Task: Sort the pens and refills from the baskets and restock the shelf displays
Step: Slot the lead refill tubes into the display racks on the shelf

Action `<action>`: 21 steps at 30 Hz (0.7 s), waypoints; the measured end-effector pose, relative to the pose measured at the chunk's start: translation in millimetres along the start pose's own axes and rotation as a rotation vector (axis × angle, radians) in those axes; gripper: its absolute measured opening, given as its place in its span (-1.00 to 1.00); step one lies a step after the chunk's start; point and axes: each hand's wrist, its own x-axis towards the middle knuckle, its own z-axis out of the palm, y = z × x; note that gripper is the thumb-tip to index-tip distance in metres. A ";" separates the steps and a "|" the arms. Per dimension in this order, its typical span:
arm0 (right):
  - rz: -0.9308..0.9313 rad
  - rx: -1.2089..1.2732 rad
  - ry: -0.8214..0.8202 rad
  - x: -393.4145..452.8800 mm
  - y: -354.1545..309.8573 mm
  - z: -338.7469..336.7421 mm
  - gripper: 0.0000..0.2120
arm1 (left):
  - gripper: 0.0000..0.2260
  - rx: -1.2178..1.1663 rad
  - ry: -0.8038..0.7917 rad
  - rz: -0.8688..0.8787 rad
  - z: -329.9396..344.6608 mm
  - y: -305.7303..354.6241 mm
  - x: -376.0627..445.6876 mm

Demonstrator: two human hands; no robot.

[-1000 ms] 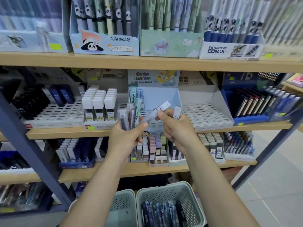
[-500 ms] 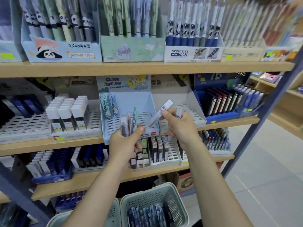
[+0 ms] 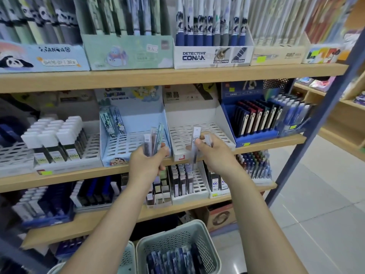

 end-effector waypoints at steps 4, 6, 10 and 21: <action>-0.013 0.003 -0.003 1.6 1.2 -5.2 -0.83 | -0.91 -0.003 -0.008 -0.004 8.4 -2.9 -1.6; -0.052 0.052 0.018 7.1 -3.1 -7.9 -0.80 | -0.90 -0.008 -0.016 -0.017 10.3 -2.7 -2.6; -0.108 0.040 0.132 28.0 -17.0 -7.8 -0.74 | -0.88 -0.026 -0.031 -0.046 15.2 -1.9 -2.6; -0.008 0.067 0.139 108.3 -13.5 25.1 -0.92 | -0.79 -0.053 0.046 -0.097 21.7 -5.9 -4.9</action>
